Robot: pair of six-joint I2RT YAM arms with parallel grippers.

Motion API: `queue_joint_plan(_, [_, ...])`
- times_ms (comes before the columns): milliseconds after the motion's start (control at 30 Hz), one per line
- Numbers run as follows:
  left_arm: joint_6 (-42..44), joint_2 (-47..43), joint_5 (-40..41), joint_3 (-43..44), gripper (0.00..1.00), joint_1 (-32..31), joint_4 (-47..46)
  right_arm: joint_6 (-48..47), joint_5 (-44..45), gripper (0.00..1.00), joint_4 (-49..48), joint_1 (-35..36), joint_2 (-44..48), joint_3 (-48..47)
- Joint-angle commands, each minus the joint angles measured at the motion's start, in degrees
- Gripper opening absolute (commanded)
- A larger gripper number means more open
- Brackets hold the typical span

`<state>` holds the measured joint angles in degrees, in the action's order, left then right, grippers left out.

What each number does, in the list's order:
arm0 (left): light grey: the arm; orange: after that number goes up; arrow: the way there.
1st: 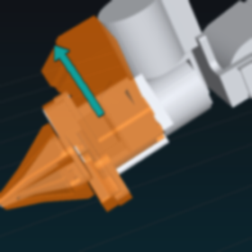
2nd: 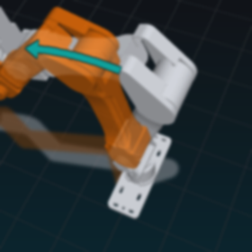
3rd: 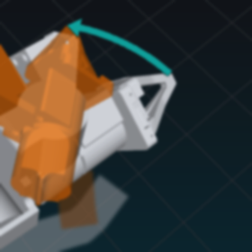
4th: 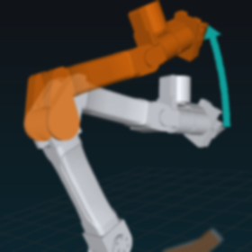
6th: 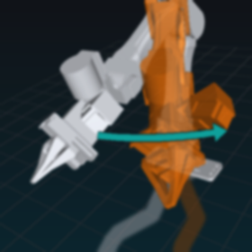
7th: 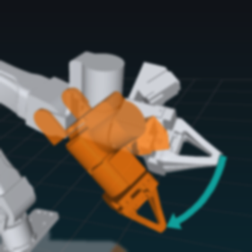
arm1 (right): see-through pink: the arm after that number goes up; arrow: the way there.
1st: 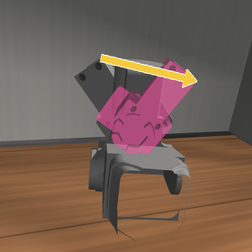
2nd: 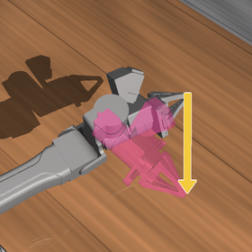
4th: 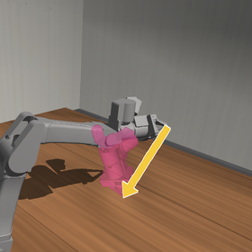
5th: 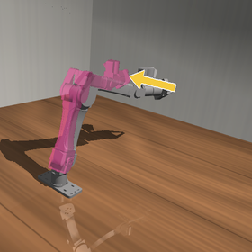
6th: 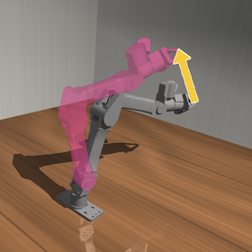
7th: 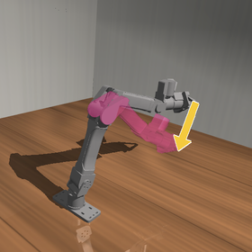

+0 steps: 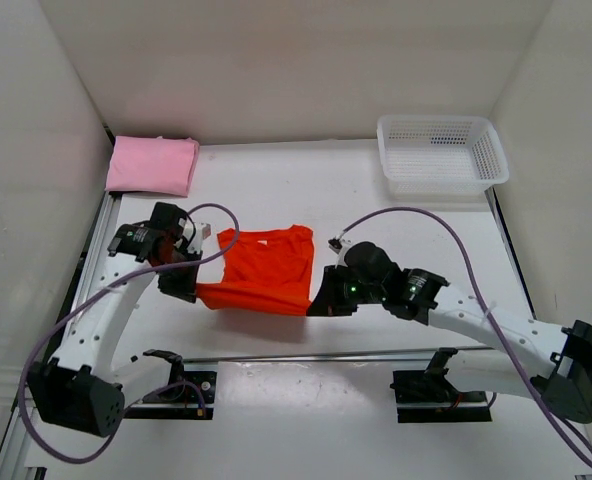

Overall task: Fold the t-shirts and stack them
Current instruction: Grab one side of the 2/3 rectangular tshirt with both arms, then fold the long partially folded tshirt into a neat square

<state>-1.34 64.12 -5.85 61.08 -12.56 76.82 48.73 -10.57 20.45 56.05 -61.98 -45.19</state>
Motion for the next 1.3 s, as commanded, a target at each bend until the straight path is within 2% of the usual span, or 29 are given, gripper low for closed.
queue_joint_plan(0, [1.34, -3.20, 13.41, 6.14, 0.10, 0.52, 5.10, 3.21, 7.57, 0.00, 11.98, 2.56, 3.25, 0.01])
queue_joint_plan(233, [1.34, 0.90, 9.63, 12.38, 0.10, 0.52, 5.10, 5.85, 15.57, 0.00, 13.74, 4.24, 3.97, -4.98])
queue_joint_plan(500, [1.34, 13.12, 5.76, 21.79, 0.10, 1.66, 2.12, -1.36, 18.13, 0.00, 16.12, -2.17, -8.06, -17.11])
queue_joint_plan(633, [1.34, 17.96, 5.76, 24.43, 0.10, 2.19, -1.14, -3.29, 14.36, 0.00, 16.12, -8.83, -13.16, -19.58])
queue_joint_plan(800, [1.34, 24.46, 1.38, 26.55, 0.10, 4.55, -4.75, -7.15, 8.74, 0.00, 14.01, -15.25, -20.27, -21.96])
queue_joint_plan(1033, [1.34, 35.98, -1.54, 31.73, 0.10, 5.09, -9.23, -9.79, 6.00, 0.00, 10.93, -20.71, -31.35, -26.43])
queue_joint_plan(1167, [1.34, 44.14, -2.06, 36.82, 0.10, 5.09, -9.84, -9.79, 5.21, 0.00, 9.79, -22.74, -39.08, -32.40])
queue_joint_plan(1267, [1.34, 47.75, -2.06, 37.53, 0.10, 5.09, -11.16, -10.41, 3.89, 0.00, 9.26, -24.32, -46.80, -37.32])
